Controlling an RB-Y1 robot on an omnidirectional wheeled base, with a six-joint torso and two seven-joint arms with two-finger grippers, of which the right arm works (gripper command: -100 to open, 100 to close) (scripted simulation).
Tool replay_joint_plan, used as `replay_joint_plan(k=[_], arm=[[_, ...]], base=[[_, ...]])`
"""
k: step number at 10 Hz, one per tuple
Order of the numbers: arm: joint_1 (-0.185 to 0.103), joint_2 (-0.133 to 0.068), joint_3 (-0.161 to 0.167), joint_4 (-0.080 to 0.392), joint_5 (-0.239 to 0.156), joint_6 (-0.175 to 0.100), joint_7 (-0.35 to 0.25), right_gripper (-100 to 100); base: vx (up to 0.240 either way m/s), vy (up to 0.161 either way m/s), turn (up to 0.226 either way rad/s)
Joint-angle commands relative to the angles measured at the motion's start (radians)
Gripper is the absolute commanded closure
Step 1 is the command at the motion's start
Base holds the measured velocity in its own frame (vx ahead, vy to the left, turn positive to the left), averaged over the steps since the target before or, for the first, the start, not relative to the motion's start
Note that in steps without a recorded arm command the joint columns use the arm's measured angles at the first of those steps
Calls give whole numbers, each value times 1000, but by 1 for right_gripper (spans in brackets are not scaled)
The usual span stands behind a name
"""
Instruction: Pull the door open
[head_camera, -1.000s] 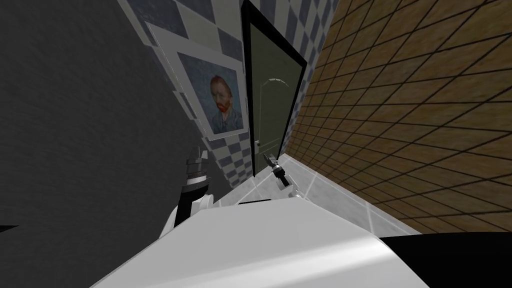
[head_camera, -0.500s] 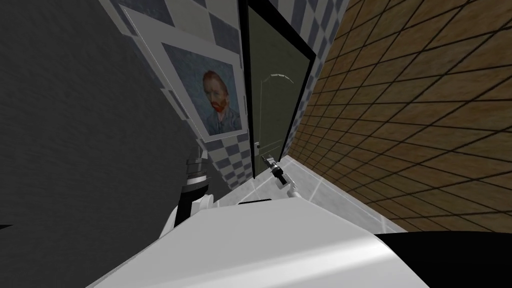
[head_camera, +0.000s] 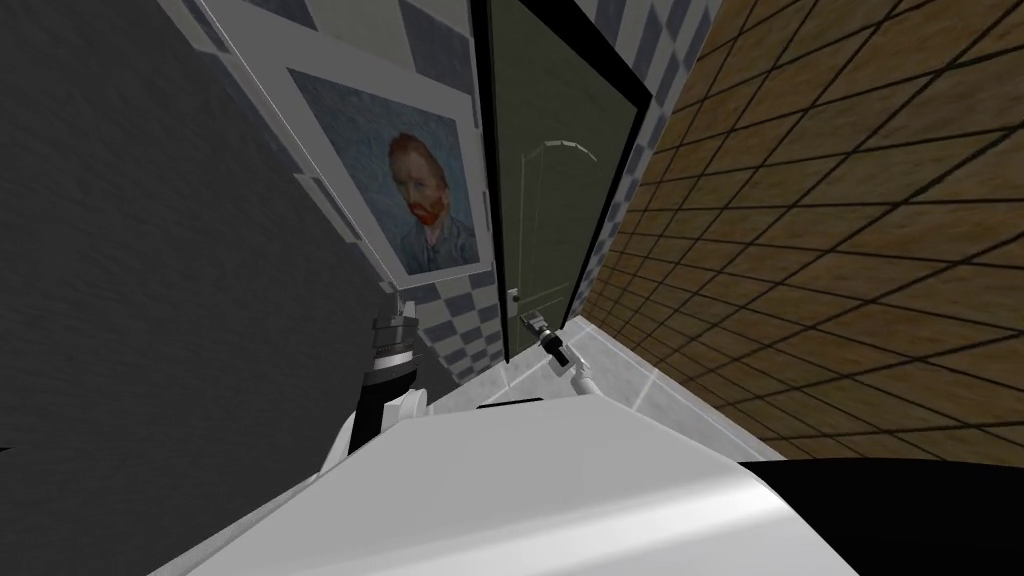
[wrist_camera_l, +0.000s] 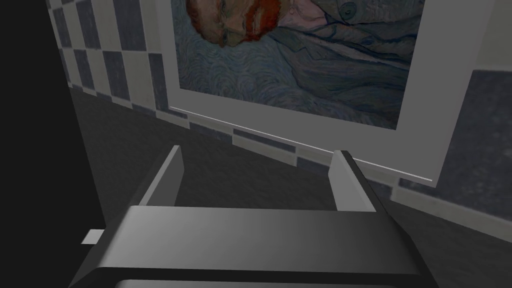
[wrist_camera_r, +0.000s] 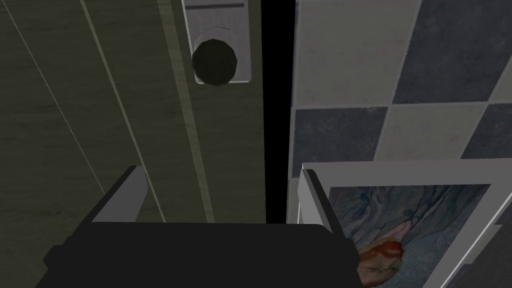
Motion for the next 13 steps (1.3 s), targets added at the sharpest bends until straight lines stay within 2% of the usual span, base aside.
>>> replay_joint_plan(k=[1, 2, 3, 6, 8, 9, 12, 13], arm=[[-18, -2, 3, 32, 15, 3, 22, -100], [-31, -4, 6, 53, 29, 8, 39, -100], [-21, -1, 4, 39, 21, 4, 30, -100], [-76, 34, -76, 114, 19, 2, 95, -100], [-95, 48, -104, 140, 17, 1, 117, -100], [-115, 63, -134, 167, 16, 0, 140, -100], [-145, 89, -179, 209, 14, -2, 174, -100], [-163, 106, -207, 234, 12, -3, 195, -100]], base=[[115, -98, 76], [114, -92, 96], [53, -45, 25], [1, 18, 228], [6, 17, 140], [23, 3, 224], [35, -16, 124], [58, -32, 152]])
